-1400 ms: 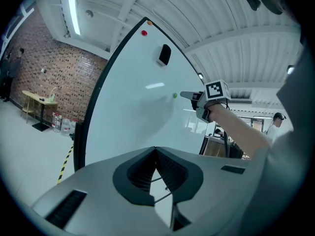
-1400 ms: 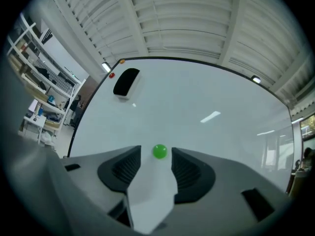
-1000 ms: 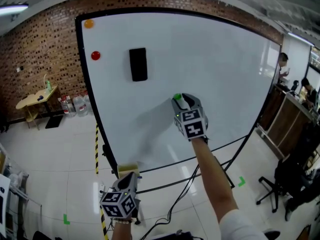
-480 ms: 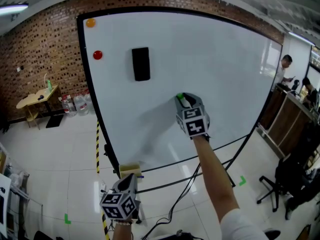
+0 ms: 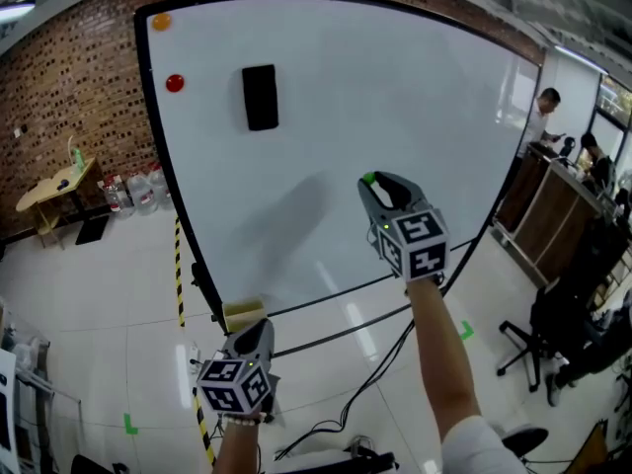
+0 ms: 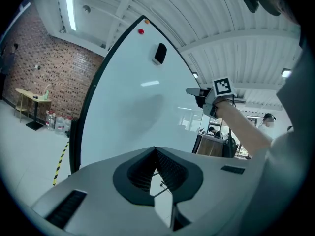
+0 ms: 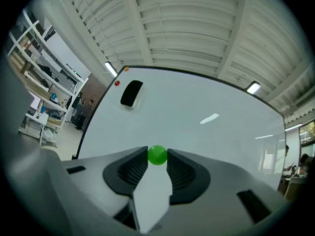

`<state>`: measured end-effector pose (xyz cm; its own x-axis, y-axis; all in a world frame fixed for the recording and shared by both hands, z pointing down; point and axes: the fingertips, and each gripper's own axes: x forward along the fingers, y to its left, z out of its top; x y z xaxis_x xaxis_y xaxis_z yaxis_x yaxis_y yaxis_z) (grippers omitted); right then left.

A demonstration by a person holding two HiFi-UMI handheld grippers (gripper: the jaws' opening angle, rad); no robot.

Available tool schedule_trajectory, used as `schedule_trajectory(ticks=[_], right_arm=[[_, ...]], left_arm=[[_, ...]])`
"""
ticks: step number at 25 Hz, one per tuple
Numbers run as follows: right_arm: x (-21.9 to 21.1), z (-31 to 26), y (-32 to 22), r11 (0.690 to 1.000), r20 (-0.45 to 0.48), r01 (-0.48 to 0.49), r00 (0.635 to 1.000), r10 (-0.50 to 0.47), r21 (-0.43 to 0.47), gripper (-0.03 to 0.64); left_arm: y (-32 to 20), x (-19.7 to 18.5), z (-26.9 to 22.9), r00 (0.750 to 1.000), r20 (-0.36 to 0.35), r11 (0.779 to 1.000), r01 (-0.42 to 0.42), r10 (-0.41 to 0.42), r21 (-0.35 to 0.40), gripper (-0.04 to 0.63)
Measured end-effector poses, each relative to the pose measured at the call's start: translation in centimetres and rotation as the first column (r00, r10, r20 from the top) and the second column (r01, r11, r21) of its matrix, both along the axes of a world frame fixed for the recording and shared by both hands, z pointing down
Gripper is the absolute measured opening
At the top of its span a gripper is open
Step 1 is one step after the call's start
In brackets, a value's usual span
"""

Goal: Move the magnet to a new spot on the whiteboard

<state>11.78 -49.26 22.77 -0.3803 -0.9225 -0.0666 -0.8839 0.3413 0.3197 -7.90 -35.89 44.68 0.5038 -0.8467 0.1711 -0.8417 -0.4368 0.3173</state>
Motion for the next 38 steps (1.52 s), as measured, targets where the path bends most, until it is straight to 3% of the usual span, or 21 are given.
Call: schedule_trajectory(ticks=[8, 18, 25, 38], right_arm=[[6.3, 5.1, 12.2, 0.998, 0.114, -0.054, 0.992, 0.058, -0.036, 0.132], [10.6, 16.5, 22.2, 0.963, 0.251, -0.168, 0.943, 0.220, -0.211, 0.133], [11.6, 22.3, 25.2, 0.931, 0.326, -0.165, 0.905, 0.274, -0.325, 0.133], [11.5, 20.1, 24.8, 0.949, 0.329, -0.133, 0.917, 0.227, -0.284, 0.132]], left_arm=[[0.0, 5.0, -0.1, 0.992, 0.050, 0.993, -0.116, 0.115, 0.014, -0.002], [1.1, 9.2, 0.7, 0.972, 0.099, 0.976, -0.217, 0.214, 0.022, -0.002], [2.1, 11.3, 1.2, 0.969, 0.105, 0.974, -0.227, 0.223, 0.026, -0.002], [2.0, 11.3, 0.3, 0.976, 0.091, 0.978, -0.204, 0.199, 0.045, -0.002]])
